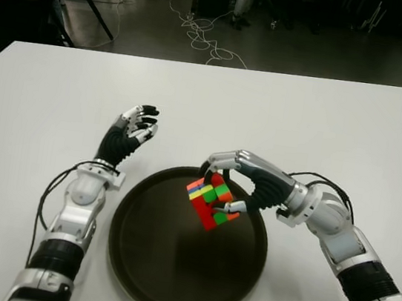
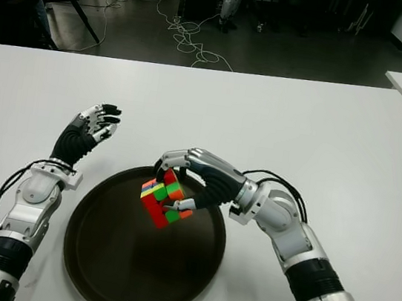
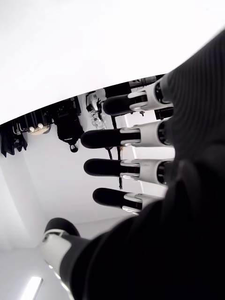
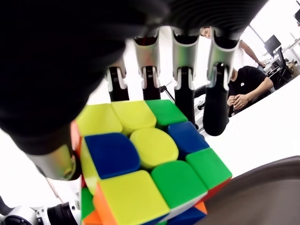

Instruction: Pick up the Rubik's Cube and put it in the plate

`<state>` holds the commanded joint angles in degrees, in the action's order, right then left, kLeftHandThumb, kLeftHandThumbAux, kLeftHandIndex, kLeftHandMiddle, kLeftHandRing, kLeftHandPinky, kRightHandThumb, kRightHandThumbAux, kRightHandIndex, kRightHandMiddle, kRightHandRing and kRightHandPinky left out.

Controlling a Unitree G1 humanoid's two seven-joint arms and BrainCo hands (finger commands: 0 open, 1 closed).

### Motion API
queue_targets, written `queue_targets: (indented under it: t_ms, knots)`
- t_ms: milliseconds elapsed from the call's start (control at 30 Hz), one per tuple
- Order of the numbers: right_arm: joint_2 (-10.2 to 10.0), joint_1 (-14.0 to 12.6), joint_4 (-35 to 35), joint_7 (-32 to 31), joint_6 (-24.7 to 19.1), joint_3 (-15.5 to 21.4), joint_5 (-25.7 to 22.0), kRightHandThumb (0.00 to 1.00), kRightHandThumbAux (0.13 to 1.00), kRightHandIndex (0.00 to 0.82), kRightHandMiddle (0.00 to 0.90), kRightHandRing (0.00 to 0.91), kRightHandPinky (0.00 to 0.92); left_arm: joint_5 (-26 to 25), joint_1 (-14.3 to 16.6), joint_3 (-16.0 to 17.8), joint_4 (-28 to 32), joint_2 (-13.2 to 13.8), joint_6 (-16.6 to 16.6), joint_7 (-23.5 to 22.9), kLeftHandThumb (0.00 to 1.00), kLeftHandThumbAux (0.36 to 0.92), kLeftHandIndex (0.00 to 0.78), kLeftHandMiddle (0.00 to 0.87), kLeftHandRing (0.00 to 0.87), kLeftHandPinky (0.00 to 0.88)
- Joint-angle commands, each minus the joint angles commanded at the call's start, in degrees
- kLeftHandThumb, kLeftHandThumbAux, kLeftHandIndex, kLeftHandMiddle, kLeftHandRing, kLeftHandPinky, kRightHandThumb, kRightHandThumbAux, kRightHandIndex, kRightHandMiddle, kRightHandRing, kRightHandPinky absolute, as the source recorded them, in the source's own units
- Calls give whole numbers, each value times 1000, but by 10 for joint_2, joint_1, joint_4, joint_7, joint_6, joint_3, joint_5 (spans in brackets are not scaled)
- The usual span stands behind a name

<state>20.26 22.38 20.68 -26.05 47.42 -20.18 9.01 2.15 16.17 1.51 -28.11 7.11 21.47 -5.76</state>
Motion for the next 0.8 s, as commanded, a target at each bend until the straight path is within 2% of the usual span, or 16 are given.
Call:
queue_targets:
  t_ms: [133, 267, 400, 667, 800]
  knots:
    - [-2, -1, 2, 2, 2, 2, 5, 686, 733, 421, 497, 529, 522, 1, 0, 0, -1, 1, 1, 1, 227, 559, 220, 229, 216, 157]
    - [-7, -5, 2, -1, -3, 2, 3, 685, 732, 419, 366, 366, 345, 0, 1, 0, -2, 2, 2, 0, 227, 559, 218, 234, 218, 167]
    - [-8, -8, -1, -3, -8, 2, 4, 685, 730, 418, 285, 272, 250, 0, 2, -1, -2, 3, 4, -2, 226, 561, 212, 240, 227, 180]
    - [-9, -13, -9, -3, -14, 0, 10, 687, 729, 415, 167, 118, 87, 3, -1, -3, 2, 4, 13, 0, 198, 561, 208, 242, 239, 202]
    - [-11, -13, -5, -3, -12, 0, 11, 688, 728, 416, 147, 83, 48, 9, -2, -4, 6, 3, 14, 5, 177, 562, 205, 238, 241, 206]
